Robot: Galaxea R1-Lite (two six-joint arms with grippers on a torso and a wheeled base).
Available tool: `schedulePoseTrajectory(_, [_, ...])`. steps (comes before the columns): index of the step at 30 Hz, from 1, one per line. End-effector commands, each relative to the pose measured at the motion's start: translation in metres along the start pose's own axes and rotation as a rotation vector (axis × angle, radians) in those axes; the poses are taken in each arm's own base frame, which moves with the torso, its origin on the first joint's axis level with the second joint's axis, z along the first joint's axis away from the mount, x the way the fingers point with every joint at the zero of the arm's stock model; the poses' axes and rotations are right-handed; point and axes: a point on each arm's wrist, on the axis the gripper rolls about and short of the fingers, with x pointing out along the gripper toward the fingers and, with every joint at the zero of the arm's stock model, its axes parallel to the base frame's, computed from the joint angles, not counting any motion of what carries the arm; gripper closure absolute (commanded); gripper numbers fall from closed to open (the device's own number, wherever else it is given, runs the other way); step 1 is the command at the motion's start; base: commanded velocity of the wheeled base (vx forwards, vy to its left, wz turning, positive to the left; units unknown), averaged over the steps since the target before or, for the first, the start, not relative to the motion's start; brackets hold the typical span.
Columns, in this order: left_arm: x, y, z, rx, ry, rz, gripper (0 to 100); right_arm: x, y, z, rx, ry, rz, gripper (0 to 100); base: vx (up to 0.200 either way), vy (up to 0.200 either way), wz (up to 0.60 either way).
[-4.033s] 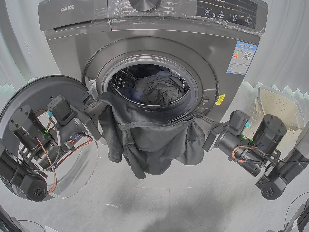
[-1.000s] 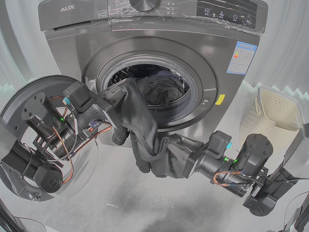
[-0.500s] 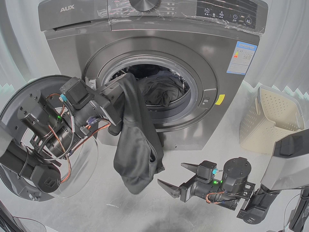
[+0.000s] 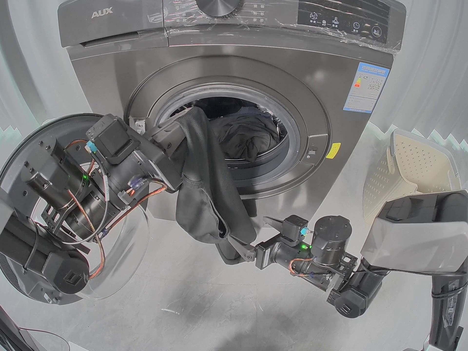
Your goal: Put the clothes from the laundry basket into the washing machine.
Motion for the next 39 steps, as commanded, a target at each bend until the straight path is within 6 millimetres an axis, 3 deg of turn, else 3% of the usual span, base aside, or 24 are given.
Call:
schedulePoseTrajectory(1, [-0.001,-0.001,0.003,0.001,-0.007,-0.003,100,0.024,-0.001,-0.013,-0.007,-0.015,0.012,0,0.0,0.0,0.0])
schedulePoseTrajectory(17, [0.0,-0.009,0.005,-0.007,-0.017,-0.028,100,0.067,-0.012,-0.023,-0.013,-0.103,0.031,0,0.0,0.0,0.0])
schedulePoseTrajectory(25, [0.0,-0.009,0.005,-0.008,-0.015,-0.028,100,0.072,-0.011,-0.023,-0.014,-0.119,0.036,0,0.0,0.0,0.0])
schedulePoseTrajectory(37, [-0.003,-0.012,0.015,-0.008,-0.041,-0.036,100,0.095,-0.014,-0.031,-0.014,-0.173,0.033,0,0.0,0.0,0.0])
schedulePoseTrajectory(38, [-0.003,-0.012,0.015,-0.008,-0.041,-0.035,100,0.096,-0.014,-0.031,-0.014,-0.174,0.03,100,0.0,0.0,0.0])
schedulePoseTrajectory(39, [-0.003,-0.011,0.015,-0.007,-0.039,-0.034,100,0.095,-0.015,-0.03,-0.014,-0.177,0.028,100,0.0,0.0,0.0])
